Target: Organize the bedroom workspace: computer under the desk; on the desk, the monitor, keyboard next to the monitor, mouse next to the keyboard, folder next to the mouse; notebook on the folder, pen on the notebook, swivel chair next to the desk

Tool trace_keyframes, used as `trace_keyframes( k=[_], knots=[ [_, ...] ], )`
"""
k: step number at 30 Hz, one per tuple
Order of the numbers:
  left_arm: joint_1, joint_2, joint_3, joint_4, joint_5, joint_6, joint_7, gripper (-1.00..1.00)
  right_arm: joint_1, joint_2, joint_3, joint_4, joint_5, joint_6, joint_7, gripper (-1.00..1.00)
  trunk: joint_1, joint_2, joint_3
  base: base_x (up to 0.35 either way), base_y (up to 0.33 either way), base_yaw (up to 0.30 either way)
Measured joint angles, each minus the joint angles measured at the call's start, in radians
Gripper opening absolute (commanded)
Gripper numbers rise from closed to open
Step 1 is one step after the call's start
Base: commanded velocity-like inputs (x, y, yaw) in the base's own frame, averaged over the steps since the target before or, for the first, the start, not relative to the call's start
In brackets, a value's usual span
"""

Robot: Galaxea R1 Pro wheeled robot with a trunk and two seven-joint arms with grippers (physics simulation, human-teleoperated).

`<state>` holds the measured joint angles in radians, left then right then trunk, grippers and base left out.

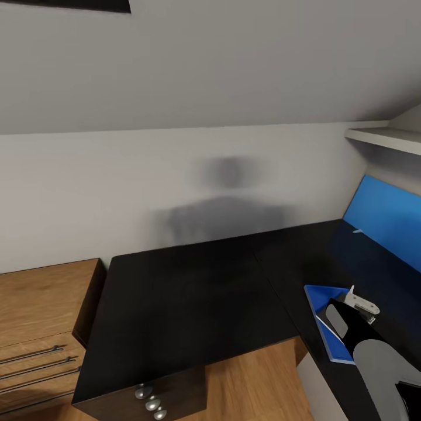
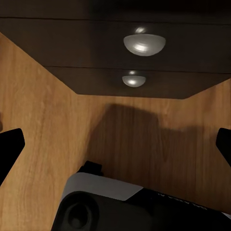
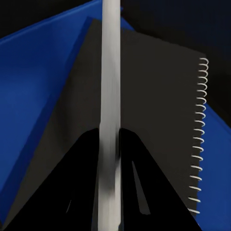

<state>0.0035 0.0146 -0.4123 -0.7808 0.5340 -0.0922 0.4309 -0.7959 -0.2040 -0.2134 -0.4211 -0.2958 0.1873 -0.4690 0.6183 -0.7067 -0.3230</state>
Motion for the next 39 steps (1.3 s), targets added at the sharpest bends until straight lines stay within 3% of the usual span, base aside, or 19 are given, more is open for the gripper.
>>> trace_keyframes(
  k=[34,35,39],
  knots=[
    [0.000,0.003,0.000,0.002,0.000,-0.001,-0.004,1.00,0.000,0.003,0.001,0.000,0.000,-0.001,0.000,-1.00,0.000,0.000,0.000,-0.029,0.000,0.000],
    [0.000,0.003,0.000,0.002,0.000,-0.001,-0.004,1.00,0.000,0.003,0.001,0.000,0.000,-0.001,0.000,1.00,0.000,0.000,0.000,0.000,0.000,0.000],
    [0.000,0.003,0.000,0.002,0.000,0.000,-0.004,1.00,0.000,0.003,0.001,-0.001,0.000,-0.002,0.001,1.00,0.000,0.000,0.000,0.000,0.000,0.000]
  ],
)
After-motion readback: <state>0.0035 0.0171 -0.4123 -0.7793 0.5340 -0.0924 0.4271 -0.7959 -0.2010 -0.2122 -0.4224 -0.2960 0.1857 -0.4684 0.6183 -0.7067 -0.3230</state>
